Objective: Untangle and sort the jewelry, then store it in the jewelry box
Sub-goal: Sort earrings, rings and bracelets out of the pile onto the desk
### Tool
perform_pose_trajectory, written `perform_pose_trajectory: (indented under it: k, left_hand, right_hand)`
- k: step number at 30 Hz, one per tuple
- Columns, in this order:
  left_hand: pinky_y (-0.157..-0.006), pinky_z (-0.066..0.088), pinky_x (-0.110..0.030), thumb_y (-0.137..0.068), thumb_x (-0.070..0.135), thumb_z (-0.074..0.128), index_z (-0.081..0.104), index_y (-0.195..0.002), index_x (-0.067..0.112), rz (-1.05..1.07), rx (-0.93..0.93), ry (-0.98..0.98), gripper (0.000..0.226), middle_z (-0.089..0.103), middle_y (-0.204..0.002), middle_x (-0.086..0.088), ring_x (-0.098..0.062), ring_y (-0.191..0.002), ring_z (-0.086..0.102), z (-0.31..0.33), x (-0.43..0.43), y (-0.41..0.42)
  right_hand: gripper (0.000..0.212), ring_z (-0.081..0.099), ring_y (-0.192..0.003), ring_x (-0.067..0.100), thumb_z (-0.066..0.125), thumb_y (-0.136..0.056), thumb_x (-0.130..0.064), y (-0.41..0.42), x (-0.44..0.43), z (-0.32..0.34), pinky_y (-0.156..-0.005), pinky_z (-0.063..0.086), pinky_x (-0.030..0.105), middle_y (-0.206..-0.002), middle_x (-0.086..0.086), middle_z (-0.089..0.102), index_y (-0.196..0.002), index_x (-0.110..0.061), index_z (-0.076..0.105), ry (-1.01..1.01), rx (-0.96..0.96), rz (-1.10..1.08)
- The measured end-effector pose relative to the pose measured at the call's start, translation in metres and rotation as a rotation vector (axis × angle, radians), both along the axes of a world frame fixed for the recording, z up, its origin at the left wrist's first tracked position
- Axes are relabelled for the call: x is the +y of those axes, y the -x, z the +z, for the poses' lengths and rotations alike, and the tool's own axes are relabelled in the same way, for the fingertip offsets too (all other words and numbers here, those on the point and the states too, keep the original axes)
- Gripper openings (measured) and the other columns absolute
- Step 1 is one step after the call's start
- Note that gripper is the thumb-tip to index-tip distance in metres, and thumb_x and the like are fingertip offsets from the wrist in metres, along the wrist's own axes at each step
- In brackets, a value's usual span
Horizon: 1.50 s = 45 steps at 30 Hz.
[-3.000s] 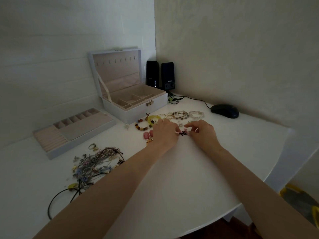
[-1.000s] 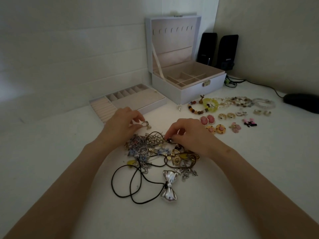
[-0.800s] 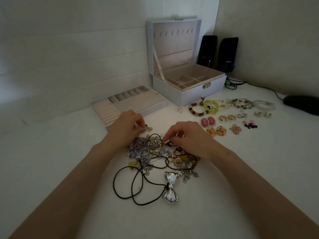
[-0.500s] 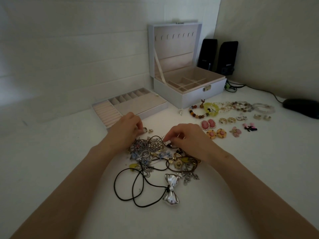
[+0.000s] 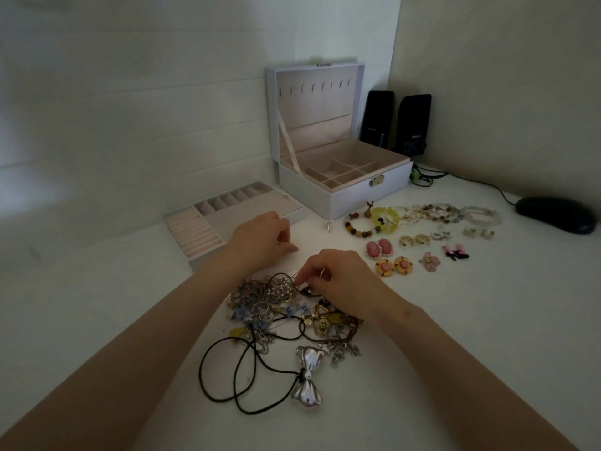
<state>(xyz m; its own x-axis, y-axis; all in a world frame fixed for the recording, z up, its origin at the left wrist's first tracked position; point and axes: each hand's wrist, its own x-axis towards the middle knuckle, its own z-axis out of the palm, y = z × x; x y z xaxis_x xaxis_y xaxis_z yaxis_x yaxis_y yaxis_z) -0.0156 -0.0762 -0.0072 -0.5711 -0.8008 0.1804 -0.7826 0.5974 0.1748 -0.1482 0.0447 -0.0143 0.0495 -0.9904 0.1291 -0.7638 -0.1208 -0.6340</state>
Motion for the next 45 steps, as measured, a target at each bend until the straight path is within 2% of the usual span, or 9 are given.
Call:
perform_pose_trajectory:
  k: [5,9,14,21,27,31,36,42,45]
  left_hand:
    - [-0.074,0.041,-0.027,-0.085,0.024,0.066,0.059,-0.083,0.017,-0.120,0.030,-0.059,0.010,0.049,-0.094,0.004,-0.015,-0.088,0.053,-0.002,-0.001,0.027]
    - [-0.076,0.046,-0.030,-0.083,0.016,0.067,0.065,-0.083,0.012,-0.224,0.127,-0.086,0.004,0.051,-0.092,0.002,-0.016,-0.087,0.056,-0.006,0.001,0.034]
    - [-0.067,0.031,-0.023,-0.083,0.025,0.067,0.062,-0.083,0.020,-0.186,0.128,-0.027,0.007,0.046,-0.088,0.006,-0.009,-0.077,0.043,-0.009,0.001,0.049]
    - [-0.067,0.031,-0.024,-0.087,0.027,0.064,0.067,-0.090,0.020,-0.149,0.154,-0.017,0.009,0.046,-0.088,0.004,-0.010,-0.081,0.043,-0.009,-0.001,0.066]
    - [-0.068,0.032,-0.023,-0.086,0.026,0.066,0.064,-0.092,0.020,-0.158,0.180,-0.006,0.009,0.046,-0.087,0.005,-0.010,-0.081,0.043,-0.010,-0.004,0.060]
    - [-0.066,0.032,-0.025,-0.084,0.025,0.068,0.062,-0.093,0.021,-0.140,0.280,0.007,0.012,0.043,-0.075,0.014,-0.010,-0.075,0.043,0.008,0.001,0.037]
    - [-0.064,0.041,-0.019,-0.084,0.035,0.068,0.062,-0.090,0.023,-0.084,0.079,-0.174,0.014,0.054,-0.078,0.014,-0.001,-0.071,0.050,0.017,0.027,-0.011]
    - [-0.063,0.042,-0.013,-0.076,0.026,0.077,0.061,-0.090,0.024,0.010,0.259,-0.324,0.021,0.062,-0.087,0.010,-0.006,-0.081,0.060,0.009,0.042,-0.048]
    - [-0.067,0.046,-0.014,-0.074,0.026,0.079,0.059,-0.092,0.028,0.007,0.224,-0.390,0.028,0.062,-0.093,0.010,-0.005,-0.087,0.060,0.010,0.042,-0.058]
  right_hand:
    - [0.026,0.052,-0.081,0.007,0.052,-0.088,-0.004,0.001,0.001,0.002,-0.074,0.043,0.018,-0.092,-0.004,0.059,-0.097,-0.017,0.074,0.018,-0.009,0.006]
    - [0.026,0.058,-0.080,0.010,0.051,-0.089,-0.006,0.007,-0.003,0.002,-0.078,0.049,0.027,-0.091,-0.002,0.067,-0.093,-0.017,0.073,0.122,-0.059,-0.182]
    - [0.027,0.053,-0.075,0.011,0.049,-0.088,-0.004,0.019,-0.004,0.004,-0.075,0.048,0.030,-0.092,0.002,0.069,-0.094,-0.015,0.073,0.167,-0.002,-0.299]
    - [0.031,0.058,-0.097,0.016,0.046,-0.090,-0.008,0.008,0.003,0.005,-0.081,0.047,0.030,-0.111,-0.002,0.065,-0.101,-0.020,0.072,0.023,0.136,-0.161]
    - [0.025,0.058,-0.095,0.017,0.047,-0.093,-0.016,0.002,0.004,0.004,-0.072,0.043,0.026,-0.106,0.000,0.064,-0.107,-0.021,0.067,0.015,0.171,-0.121]
    - [0.024,0.056,-0.088,0.014,0.048,-0.093,-0.015,0.006,0.002,0.003,-0.074,0.046,0.028,-0.099,0.001,0.065,-0.105,-0.020,0.069,0.021,0.154,-0.143]
    - [0.022,0.058,-0.092,0.014,0.050,-0.094,-0.020,0.006,0.003,0.005,-0.076,0.046,0.028,-0.099,-0.002,0.065,-0.105,-0.023,0.069,0.005,0.168,-0.130]
    - [0.022,0.062,-0.082,0.017,0.052,-0.092,-0.013,0.008,0.002,0.004,-0.075,0.051,0.033,-0.092,0.002,0.068,-0.097,-0.022,0.072,-0.018,0.103,-0.142]
    - [0.018,0.057,-0.078,0.011,0.055,-0.092,-0.017,0.009,0.001,0.002,-0.074,0.050,0.029,-0.085,-0.007,0.060,-0.097,-0.024,0.071,-0.026,0.099,-0.141]
